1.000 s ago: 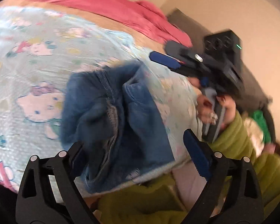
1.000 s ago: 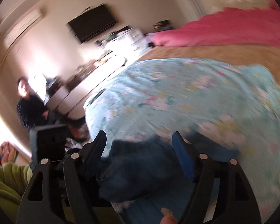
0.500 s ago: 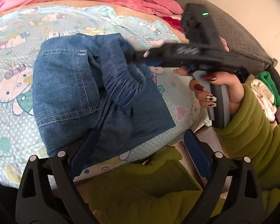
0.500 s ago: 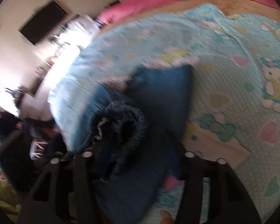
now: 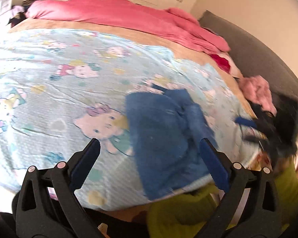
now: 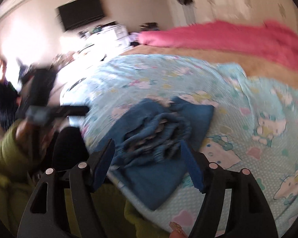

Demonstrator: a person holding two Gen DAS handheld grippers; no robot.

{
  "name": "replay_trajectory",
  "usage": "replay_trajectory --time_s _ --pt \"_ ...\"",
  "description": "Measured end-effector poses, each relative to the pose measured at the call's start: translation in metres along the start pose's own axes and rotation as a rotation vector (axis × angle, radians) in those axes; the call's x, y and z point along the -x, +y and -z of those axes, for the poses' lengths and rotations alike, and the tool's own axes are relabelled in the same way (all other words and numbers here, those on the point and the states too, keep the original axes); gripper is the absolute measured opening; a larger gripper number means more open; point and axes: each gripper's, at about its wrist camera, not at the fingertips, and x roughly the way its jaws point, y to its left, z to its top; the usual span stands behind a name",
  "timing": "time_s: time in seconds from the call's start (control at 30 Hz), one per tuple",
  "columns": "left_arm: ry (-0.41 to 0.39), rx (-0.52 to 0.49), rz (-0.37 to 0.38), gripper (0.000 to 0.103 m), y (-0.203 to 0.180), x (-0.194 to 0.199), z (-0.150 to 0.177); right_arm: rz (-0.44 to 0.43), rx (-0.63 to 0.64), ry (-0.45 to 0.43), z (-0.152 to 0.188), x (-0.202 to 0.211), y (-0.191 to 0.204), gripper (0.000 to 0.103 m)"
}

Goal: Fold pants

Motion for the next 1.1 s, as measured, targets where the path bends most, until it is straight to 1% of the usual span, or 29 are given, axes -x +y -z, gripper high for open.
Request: replay_trajectory --time_s 0.03,0.1,0.17,0.2,0.23,0.27,0.3,0.33,0.4,0.47,0.53,0.6,0.67,0.7,0.73,0.8,0.87,0.9,0.93,0.97,1.0,1.07,1.1 --pt "0.006 0.0 -0.021 0.093 0.0 -0.005 -0.004 0.004 0.047 0.0 0.002 0.001 0.013 0.067" --pt "0.025 -0.016 -0.036 0.093 -0.001 -0.012 -0.01 0.01 0.158 0.004 0.009 0.002 0.042 0.067" --pt "0.049 -0.031 -0.022 0.086 -0.005 -0.021 -0.014 0.014 0.246 0.022 0.015 -0.003 0.063 0.067" --pt "0.063 -0.031 -0.009 0.07 -0.002 -0.022 -0.015 0.013 0.295 0.045 0.018 -0.008 0.074 0.067" --pt "0.083 -0.027 0.016 0.052 -0.003 -0.03 -0.017 0.021 0.351 0.064 0.021 -0.015 0.085 0.067" --pt "0.098 -0.024 0.038 0.046 -0.003 -0.035 -0.019 0.026 0.391 0.077 0.024 -0.02 0.091 0.067" --pt "0.119 -0.027 0.055 0.039 -0.005 -0.044 -0.022 0.03 0.435 0.09 0.027 -0.026 0.099 0.064" --pt "0.131 -0.036 0.057 0.035 -0.006 -0.047 -0.018 0.032 0.49 0.105 0.029 -0.035 0.107 0.059" --pt "0.157 -0.065 0.054 0.034 -0.011 -0.059 -0.019 0.033 0.547 0.121 0.034 -0.046 0.114 0.051" --pt "0.186 -0.08 0.046 0.034 -0.014 -0.071 -0.02 0.037 0.596 0.137 0.032 -0.062 0.118 0.05" --pt "0.211 -0.079 0.041 0.034 -0.012 -0.082 -0.021 0.057 0.665 0.147 0.031 -0.079 0.122 0.044" --pt "0.219 -0.082 0.035 0.034 -0.011 -0.089 -0.021 0.069 0.718 0.147 0.031 -0.091 0.125 0.043" --pt "0.224 -0.076 0.034 0.034 -0.01 -0.093 -0.022 0.071 0.757 0.161 0.031 -0.108 0.125 0.039" --pt "0.224 -0.073 0.034 0.034 -0.009 -0.095 -0.022 0.066 0.766 0.168 0.031 -0.113 0.126 0.028" --pt "0.226 -0.07 0.034 0.034 -0.008 -0.096 -0.023 0.048 0.765 0.183 0.031 -0.118 0.124 0.012" --pt "0.223 -0.07 0.035 0.034 -0.007 -0.097 -0.023 -0.026 0.717 0.228 0.025 -0.12 0.12 0.007" --pt "0.22 -0.073 0.036 0.034 -0.007 -0.097 -0.023 -0.099 0.712 0.233 0.024 -0.105 0.117 0.003" --pt "0.219 -0.075 0.038 0.035 -0.007 -0.097 -0.023 -0.111 0.718 0.233 0.025 -0.098 0.116 0.003" --pt "0.218 -0.077 0.041 0.035 -0.007 -0.098 -0.023 -0.095 0.732 0.239 0.029 -0.094 0.115 0.003" --pt "0.214 -0.079 0.042 0.035 -0.007 -0.098 -0.024 -0.053 0.741 0.262 0.034 -0.095 0.11 0.003" --pt "0.211 -0.081 0.042 0.035 -0.007 -0.099 -0.024 -0.045 0.726 0.277 0.037 -0.099 0.104 0.003" --pt "0.198 -0.078 0.045 0.035 -0.007 -0.1 -0.024 -0.056 0.663 0.3 0.042 -0.11 0.091 0.004" --pt "0.195 -0.071 0.049 0.035 -0.006 -0.099 -0.023 -0.054 0.652 0.307 0.047 -0.115 0.089 0.004"
